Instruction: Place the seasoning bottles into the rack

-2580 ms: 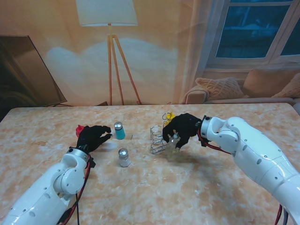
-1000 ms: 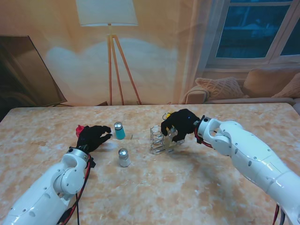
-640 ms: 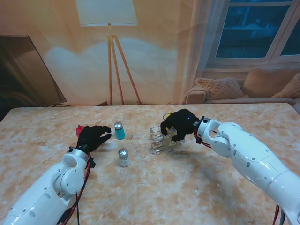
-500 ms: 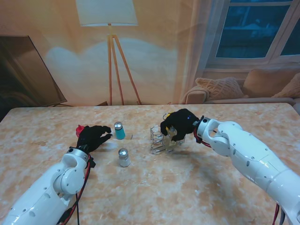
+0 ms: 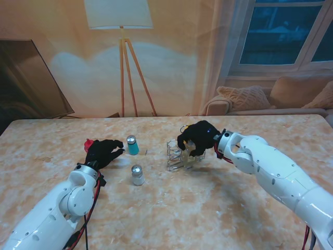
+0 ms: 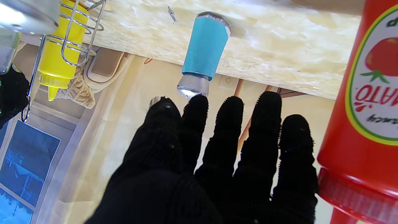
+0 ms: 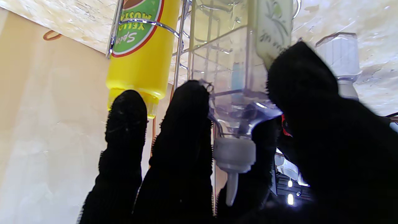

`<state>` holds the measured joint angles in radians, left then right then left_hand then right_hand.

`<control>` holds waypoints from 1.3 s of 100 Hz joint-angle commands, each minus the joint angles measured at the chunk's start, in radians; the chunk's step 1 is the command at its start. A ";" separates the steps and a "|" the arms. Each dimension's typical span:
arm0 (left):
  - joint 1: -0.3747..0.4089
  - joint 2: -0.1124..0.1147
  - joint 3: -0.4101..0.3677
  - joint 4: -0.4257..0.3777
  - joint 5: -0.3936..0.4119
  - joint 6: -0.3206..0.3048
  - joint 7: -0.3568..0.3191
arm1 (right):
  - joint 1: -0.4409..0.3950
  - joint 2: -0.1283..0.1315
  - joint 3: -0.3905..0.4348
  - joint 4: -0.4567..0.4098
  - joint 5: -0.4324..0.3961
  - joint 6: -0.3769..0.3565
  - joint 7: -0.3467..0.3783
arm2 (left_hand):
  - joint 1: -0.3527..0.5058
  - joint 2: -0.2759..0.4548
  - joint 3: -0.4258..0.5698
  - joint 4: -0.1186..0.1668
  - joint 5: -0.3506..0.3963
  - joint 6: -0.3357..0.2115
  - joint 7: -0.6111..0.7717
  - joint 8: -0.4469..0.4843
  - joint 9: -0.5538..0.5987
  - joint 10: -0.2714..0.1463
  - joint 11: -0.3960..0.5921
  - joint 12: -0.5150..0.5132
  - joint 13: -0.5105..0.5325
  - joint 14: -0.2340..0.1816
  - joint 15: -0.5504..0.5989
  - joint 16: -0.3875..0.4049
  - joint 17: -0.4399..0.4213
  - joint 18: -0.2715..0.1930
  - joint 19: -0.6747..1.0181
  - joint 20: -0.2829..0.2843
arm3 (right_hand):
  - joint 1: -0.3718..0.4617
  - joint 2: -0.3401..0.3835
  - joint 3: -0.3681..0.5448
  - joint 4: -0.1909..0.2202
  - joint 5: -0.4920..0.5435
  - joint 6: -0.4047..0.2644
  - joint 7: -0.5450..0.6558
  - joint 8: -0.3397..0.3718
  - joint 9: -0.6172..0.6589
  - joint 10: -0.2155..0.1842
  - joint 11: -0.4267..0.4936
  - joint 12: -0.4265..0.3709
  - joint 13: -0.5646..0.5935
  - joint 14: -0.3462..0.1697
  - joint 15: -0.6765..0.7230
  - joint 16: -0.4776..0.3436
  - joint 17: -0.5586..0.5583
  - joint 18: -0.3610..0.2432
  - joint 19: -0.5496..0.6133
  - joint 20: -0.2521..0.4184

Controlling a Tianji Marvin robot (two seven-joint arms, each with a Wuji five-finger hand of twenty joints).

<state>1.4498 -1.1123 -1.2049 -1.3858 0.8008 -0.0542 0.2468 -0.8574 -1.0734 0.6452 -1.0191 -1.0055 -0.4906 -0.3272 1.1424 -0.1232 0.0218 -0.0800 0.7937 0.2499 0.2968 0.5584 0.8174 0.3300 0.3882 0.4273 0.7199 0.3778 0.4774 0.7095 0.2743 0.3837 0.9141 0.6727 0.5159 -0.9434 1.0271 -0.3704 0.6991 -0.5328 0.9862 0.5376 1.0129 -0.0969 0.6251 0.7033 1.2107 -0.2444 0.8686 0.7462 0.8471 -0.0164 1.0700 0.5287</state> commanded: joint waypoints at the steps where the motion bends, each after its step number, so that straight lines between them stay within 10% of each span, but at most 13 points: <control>1: 0.002 -0.001 -0.001 -0.002 0.001 -0.003 -0.013 | -0.010 -0.005 -0.005 0.008 -0.011 0.005 0.009 | 0.035 0.016 0.000 0.024 -0.007 -0.003 0.021 0.013 -0.022 -0.006 0.012 0.011 -0.008 0.007 0.018 0.024 -0.012 0.016 0.009 0.016 | 0.098 0.041 0.126 0.063 0.051 -0.036 0.155 0.057 0.027 -0.136 0.184 0.091 -0.008 -0.085 0.008 0.035 -0.005 -0.015 0.009 0.023; 130: -0.002 -0.001 0.004 0.002 -0.002 -0.003 -0.018 | -0.016 -0.003 -0.020 0.011 -0.061 0.027 -0.100 | 0.036 0.008 0.002 0.023 -0.006 -0.005 0.026 0.014 -0.019 -0.006 0.016 0.013 -0.007 0.006 0.019 0.024 -0.012 0.017 0.010 0.016 | 0.088 0.034 0.139 0.076 0.032 -0.053 0.176 0.146 -0.010 -0.154 0.247 0.136 -0.040 -0.108 0.101 0.044 -0.007 -0.008 0.008 0.038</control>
<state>1.4485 -1.1122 -1.2033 -1.3842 0.7999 -0.0559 0.2452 -0.8578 -1.0761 0.6246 -0.9994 -1.0571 -0.4613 -0.4277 1.1424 -0.1232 0.0218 -0.0800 0.7939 0.2499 0.3077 0.5602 0.8174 0.3300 0.3976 0.4275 0.7199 0.3778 0.4781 0.7095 0.2743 0.3837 0.9141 0.6727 0.5062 -0.9447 1.0352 -0.3698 0.6981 -0.5671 1.0117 0.6263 0.9743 -0.0965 0.7013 0.7545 1.1803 -0.2762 0.9688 0.7584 0.8464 -0.0164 1.0700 0.5414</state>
